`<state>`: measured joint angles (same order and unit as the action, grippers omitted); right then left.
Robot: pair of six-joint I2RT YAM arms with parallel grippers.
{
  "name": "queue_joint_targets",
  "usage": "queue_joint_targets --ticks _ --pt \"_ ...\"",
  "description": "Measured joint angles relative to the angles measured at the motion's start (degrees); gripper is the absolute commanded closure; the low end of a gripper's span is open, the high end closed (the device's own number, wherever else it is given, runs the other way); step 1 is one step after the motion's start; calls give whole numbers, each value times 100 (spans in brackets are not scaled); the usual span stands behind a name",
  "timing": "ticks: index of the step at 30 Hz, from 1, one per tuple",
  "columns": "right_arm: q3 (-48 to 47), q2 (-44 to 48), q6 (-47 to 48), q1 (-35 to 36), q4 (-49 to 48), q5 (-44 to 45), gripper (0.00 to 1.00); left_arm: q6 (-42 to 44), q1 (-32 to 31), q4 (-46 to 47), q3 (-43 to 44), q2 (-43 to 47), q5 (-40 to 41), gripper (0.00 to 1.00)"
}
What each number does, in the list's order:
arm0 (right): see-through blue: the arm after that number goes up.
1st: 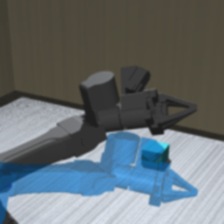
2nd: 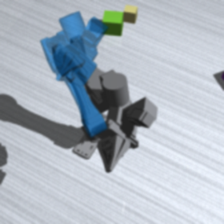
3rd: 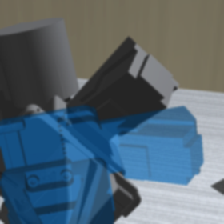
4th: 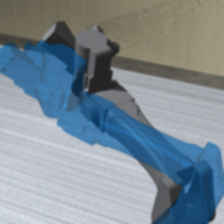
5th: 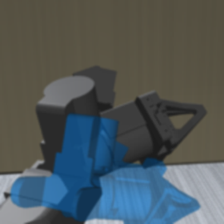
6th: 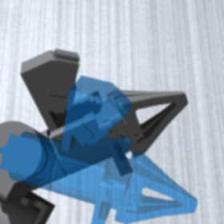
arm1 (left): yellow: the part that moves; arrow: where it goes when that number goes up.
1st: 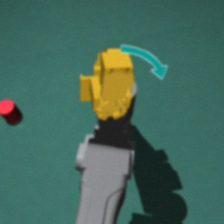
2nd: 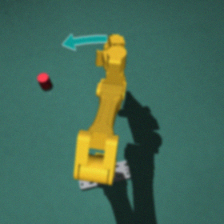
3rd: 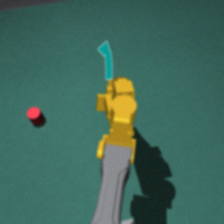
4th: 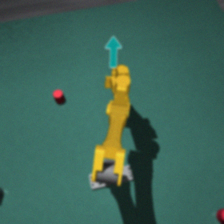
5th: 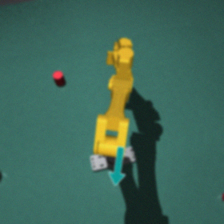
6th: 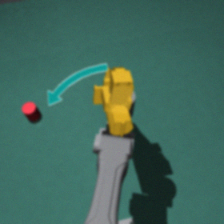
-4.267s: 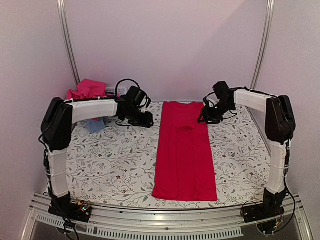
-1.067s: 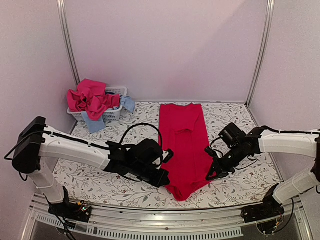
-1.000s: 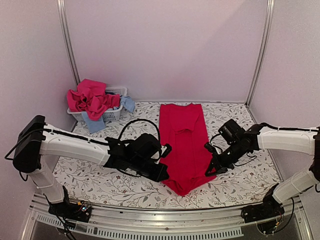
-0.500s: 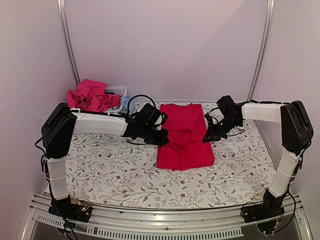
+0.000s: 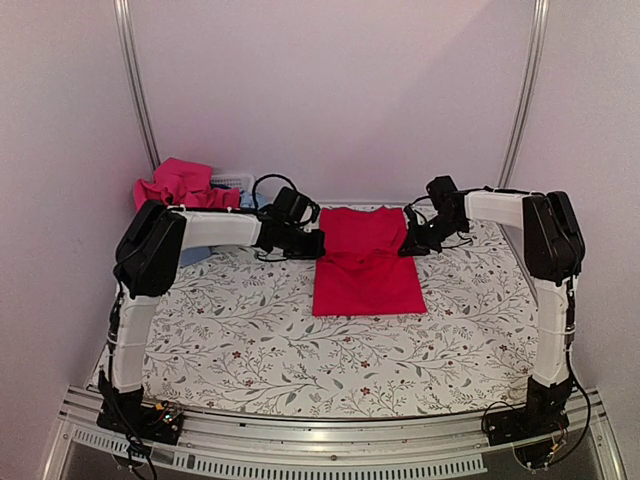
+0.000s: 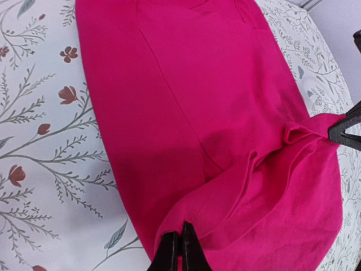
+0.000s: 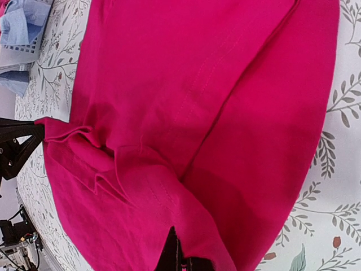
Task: Fold and stack the mixed laundry pile
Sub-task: Fold the rectangle-folded T-shirt at the center of the board.
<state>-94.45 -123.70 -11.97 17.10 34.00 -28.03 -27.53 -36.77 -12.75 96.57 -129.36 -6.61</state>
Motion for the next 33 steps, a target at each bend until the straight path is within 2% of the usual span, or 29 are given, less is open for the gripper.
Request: queue_joint_targets --ticks 7,9,11,12,16,18,20,24,27,33 --pt "-170 -365 -2 -37 46 59 99 61 66 -42 413 -428 -203 100" --pt "-181 -404 -7 -57 72 116 92 72 90 -72 459 -455 -225 97" --pt "-181 -413 -31 -90 136 160 70 59 146 -138 501 -463 -249 89" --pt "-184 -413 -59 -111 155 168 63 61 186 -160 509 -463 -275 85" --pt "-260 -409 -87 -293 232 210 51 61 387 -197 503 -433 -350 63" --pt "-348 -365 -81 -407 256 223 50 96 514 -232 468 -339 -339 51" --pt "-365 -234 -92 -481 269 219 50 208 597 -260 391 -173 -334 46" --pt "-221 271 -72 -555 247 48 54 330 706 -225 -55 479 -363 47" --pt "225 774 -52 -511 146 -201 59 407 671 -74 -415 909 -551 52" --pt "999 1139 -44 -140 -37 -662 64 573 411 153 -802 1012 -1040 63"
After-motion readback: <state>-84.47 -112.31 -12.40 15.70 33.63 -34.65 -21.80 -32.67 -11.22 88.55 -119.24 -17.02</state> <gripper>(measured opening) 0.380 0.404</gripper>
